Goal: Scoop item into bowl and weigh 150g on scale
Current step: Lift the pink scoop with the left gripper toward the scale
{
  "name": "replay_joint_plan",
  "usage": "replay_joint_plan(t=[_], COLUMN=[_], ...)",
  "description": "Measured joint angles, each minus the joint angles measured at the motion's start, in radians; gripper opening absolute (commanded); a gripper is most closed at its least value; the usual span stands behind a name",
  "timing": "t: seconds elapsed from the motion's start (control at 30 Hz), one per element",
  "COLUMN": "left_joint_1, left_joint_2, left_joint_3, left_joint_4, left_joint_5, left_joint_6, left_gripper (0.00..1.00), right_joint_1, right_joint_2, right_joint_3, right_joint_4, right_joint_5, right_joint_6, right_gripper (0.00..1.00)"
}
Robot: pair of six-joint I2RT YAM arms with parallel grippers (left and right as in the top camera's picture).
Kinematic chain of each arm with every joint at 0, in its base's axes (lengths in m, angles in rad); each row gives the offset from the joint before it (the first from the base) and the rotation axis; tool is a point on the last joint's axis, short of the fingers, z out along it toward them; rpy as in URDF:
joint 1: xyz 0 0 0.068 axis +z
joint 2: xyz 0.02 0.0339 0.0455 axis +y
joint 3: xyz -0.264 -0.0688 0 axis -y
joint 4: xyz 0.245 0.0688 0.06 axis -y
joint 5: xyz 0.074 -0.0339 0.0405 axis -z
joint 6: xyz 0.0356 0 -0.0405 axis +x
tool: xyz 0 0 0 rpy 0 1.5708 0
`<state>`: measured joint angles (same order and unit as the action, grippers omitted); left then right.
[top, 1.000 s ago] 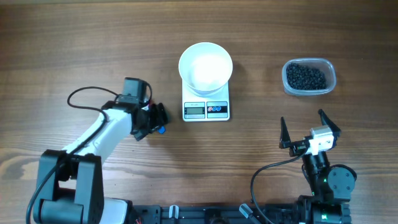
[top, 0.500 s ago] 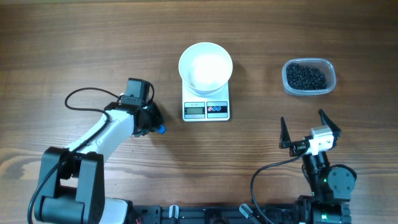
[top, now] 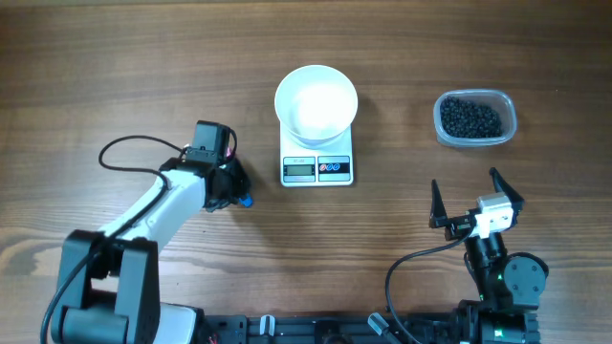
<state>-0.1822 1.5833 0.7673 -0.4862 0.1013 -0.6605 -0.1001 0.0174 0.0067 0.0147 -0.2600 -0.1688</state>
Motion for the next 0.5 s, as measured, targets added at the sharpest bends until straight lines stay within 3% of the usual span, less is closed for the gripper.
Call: replay_joint_plan(t=[0.5], left_joint_1=[0.000], left_joint_2=[-0.383], left_joint_3=[-0.005], left_joint_4=[-0.140], left_joint_5=[0.039], left_joint_6=[0.000], left_gripper=[0.13], right_joint_1=[0.000], right_joint_2=[0.000], right_joint_3=[0.000], right_joint_4=[0.000], right_joint_5=[0.000], right_joint_6=[0.000], right_gripper=[1.00])
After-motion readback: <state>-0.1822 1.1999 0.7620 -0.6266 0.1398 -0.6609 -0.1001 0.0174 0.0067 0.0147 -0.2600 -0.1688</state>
